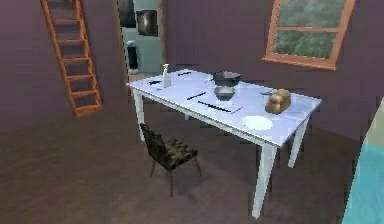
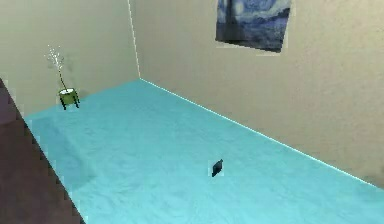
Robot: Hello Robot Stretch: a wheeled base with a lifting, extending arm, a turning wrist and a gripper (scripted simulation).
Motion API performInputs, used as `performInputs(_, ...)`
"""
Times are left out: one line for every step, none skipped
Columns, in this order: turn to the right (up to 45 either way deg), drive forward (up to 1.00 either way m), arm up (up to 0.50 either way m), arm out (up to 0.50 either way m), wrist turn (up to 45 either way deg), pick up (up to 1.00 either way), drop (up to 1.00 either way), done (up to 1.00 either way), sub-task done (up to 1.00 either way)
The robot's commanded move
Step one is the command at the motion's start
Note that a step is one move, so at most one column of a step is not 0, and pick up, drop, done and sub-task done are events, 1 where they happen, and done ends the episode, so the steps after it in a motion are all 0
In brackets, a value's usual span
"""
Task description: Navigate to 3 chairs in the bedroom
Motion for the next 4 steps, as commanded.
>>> performInputs(-39.0, 0.0, 0.0, 0.0, 0.0, 0.0, 0.0, 0.0, 0.0)
performInputs(0.0, 1.0, 0.0, 0.0, 0.0, 0.0, 0.0, 0.0, 0.0)
performInputs(-3.0, 0.0, 0.0, 0.0, 0.0, 0.0, 0.0, 0.0, 0.0)
performInputs(0.0, 0.8, 0.0, 0.0, 0.0, 0.0, 0.0, 0.0, 0.0)
